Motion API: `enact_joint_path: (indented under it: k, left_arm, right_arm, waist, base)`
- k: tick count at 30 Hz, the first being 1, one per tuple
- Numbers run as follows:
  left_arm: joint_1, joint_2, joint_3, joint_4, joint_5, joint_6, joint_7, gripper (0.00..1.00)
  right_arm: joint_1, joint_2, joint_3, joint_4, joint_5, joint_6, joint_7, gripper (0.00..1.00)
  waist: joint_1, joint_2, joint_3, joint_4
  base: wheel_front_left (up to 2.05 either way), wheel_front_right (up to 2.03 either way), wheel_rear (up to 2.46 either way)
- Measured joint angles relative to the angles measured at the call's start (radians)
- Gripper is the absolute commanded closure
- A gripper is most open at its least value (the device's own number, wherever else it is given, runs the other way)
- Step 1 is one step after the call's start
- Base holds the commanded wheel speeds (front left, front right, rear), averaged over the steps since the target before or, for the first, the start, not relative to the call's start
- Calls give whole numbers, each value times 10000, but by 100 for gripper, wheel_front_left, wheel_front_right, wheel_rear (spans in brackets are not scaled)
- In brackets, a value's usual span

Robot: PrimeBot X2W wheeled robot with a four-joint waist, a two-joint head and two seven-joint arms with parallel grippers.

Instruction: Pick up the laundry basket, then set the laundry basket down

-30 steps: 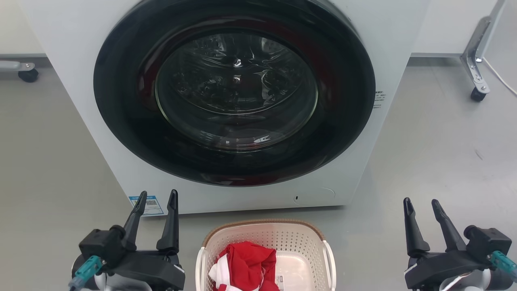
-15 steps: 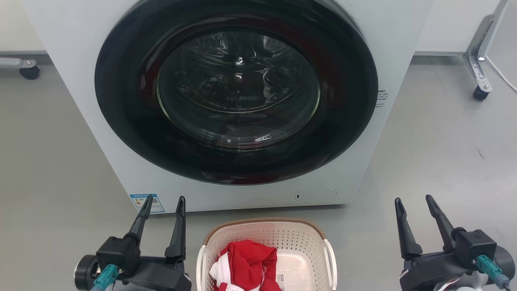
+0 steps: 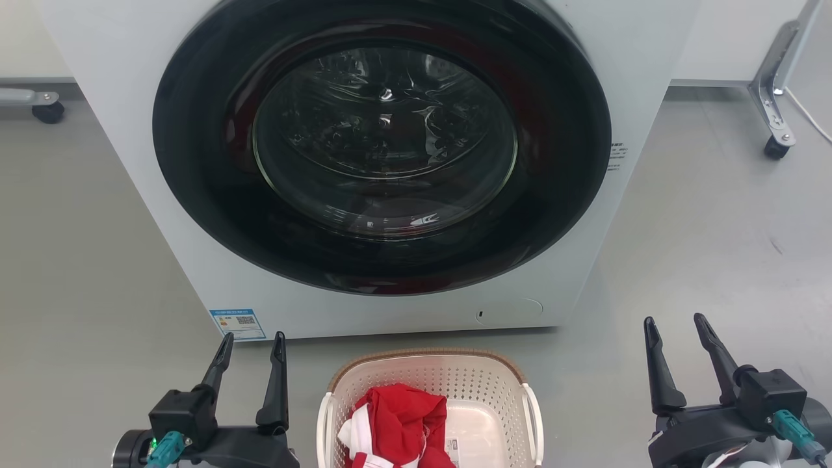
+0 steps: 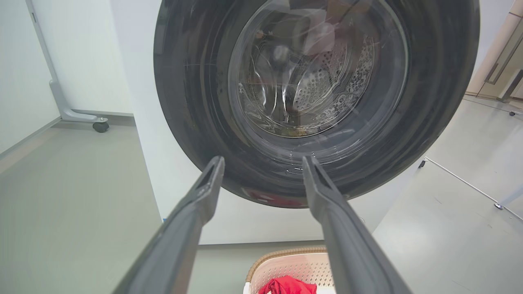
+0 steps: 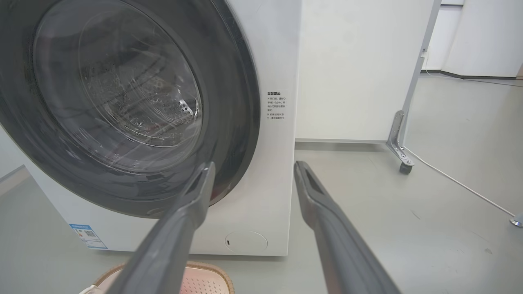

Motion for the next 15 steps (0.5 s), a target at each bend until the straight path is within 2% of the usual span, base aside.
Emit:
enact_joint_path:
  k: [15]
  left_arm:
    - [20, -23, 36, -8, 17, 50, 157, 0]
  right_arm:
    - [17, 71, -102, 38, -15, 4, 0, 0]
  waist:
    - [0, 0, 4, 36]
  base:
    - [0, 0, 0]
